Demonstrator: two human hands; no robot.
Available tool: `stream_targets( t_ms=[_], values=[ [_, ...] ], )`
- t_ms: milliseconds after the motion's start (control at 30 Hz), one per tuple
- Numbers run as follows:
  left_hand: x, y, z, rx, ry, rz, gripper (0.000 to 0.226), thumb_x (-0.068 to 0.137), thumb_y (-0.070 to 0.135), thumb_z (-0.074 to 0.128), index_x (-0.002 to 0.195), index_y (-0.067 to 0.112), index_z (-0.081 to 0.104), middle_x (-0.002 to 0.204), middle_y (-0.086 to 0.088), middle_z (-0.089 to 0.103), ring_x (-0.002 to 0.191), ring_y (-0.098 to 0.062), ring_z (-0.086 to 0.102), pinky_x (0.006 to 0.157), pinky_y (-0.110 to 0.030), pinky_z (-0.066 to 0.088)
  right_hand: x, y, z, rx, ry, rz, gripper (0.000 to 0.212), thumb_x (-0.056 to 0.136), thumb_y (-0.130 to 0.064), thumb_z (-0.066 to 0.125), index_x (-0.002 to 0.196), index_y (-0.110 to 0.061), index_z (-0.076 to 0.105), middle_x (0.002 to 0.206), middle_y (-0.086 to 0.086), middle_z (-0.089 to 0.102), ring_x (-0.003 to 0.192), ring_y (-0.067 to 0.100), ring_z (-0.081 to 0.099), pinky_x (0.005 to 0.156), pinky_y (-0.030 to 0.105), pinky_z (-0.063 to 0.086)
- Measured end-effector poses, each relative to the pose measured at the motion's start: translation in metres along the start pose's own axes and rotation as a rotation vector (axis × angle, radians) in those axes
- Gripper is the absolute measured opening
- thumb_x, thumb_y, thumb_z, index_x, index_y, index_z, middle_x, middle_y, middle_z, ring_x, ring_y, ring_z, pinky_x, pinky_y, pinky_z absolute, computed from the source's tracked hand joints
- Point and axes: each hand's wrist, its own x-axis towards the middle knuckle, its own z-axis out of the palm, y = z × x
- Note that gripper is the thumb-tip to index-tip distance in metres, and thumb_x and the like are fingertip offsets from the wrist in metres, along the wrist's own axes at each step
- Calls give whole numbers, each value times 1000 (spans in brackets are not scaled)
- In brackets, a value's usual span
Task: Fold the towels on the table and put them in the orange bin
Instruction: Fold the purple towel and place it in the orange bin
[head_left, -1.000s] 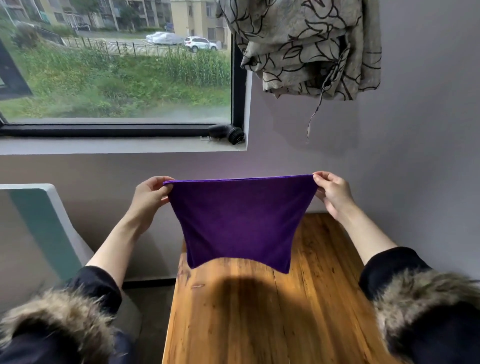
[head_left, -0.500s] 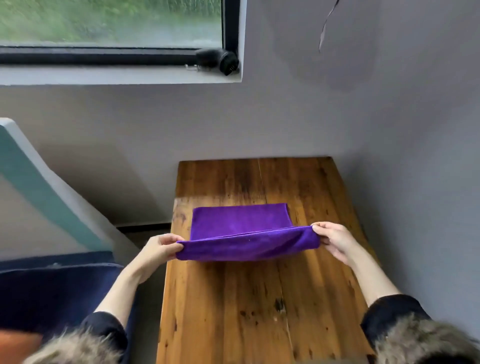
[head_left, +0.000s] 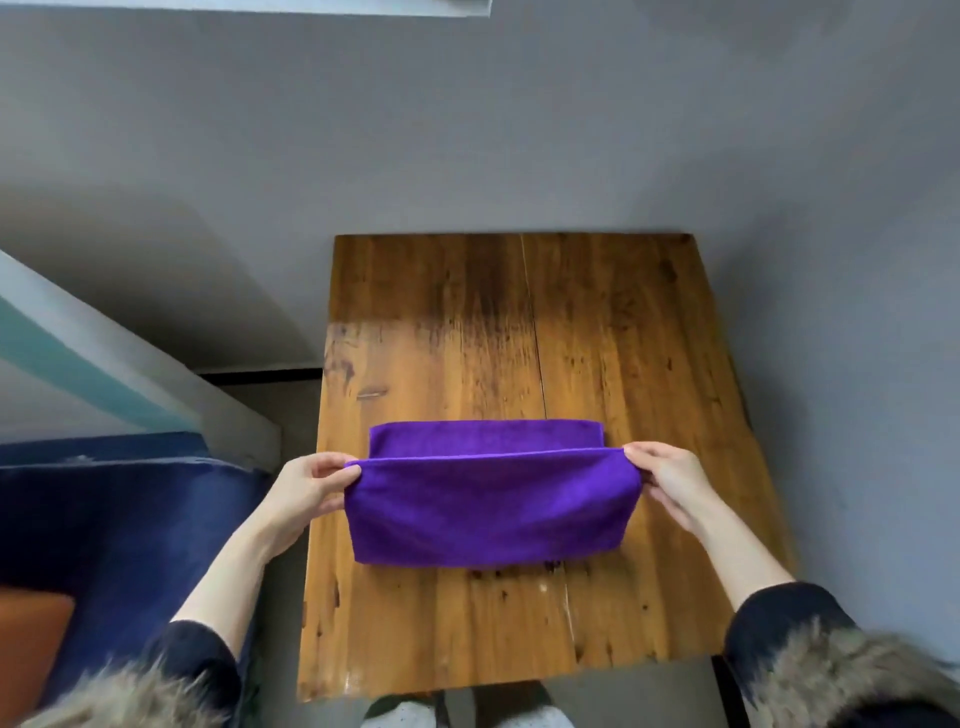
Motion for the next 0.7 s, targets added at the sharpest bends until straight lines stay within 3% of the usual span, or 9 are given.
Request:
stream_targets(
  t_ms=[133,333,467,567,633,700],
  values=[
    [31,10,8,55,90,55,8,90,9,59,91,7,67,85,-3,66,78,-9,61,61,-18,52,34,-1,13,-11,55,-56,12,90,-3,56,98,-2,65,99,15,65,89,23,59,68,27,48],
    [67,9,18,83,164,62,11,90,9,58,97,4,65,84,-3,64,76,-8,58,61,-16,51,85,8,21,-112,91,-102,9,88,-9,60,87,-15,67,100,14,68,94,23,60,86,39,47],
    [85,3,20,121,240,64,17,89,9,61,103,1,66,87,-5,65,78,-12,59,62,-18,53,107,20,25,-168,89,-87,11,90,-12,58,94,-12,69,100,10,68,95,23,61,86,40,49],
    [94,-6,21,360,399,64,23,89,12,60,110,5,64,98,-11,66,87,-23,61,76,-33,50,107,22,33,-248,205,-147,24,93,-13,53,111,-1,64,101,11,65,88,17,60,79,29,48],
    [94,-15,27,631,529,164,29,89,10,56,117,6,58,113,-16,61,99,-30,57,86,-37,43,94,26,38,-499,386,-313,28,95,-18,50,116,-5,61,114,13,62,103,22,57,89,28,40],
    [89,-25,42,820,572,359,34,88,7,53,122,4,53,121,-20,54,110,-37,50,92,-46,39,74,34,53,-664,378,-524,33,96,-21,46,125,-8,55,130,13,54,123,24,46,102,27,31]
  ],
)
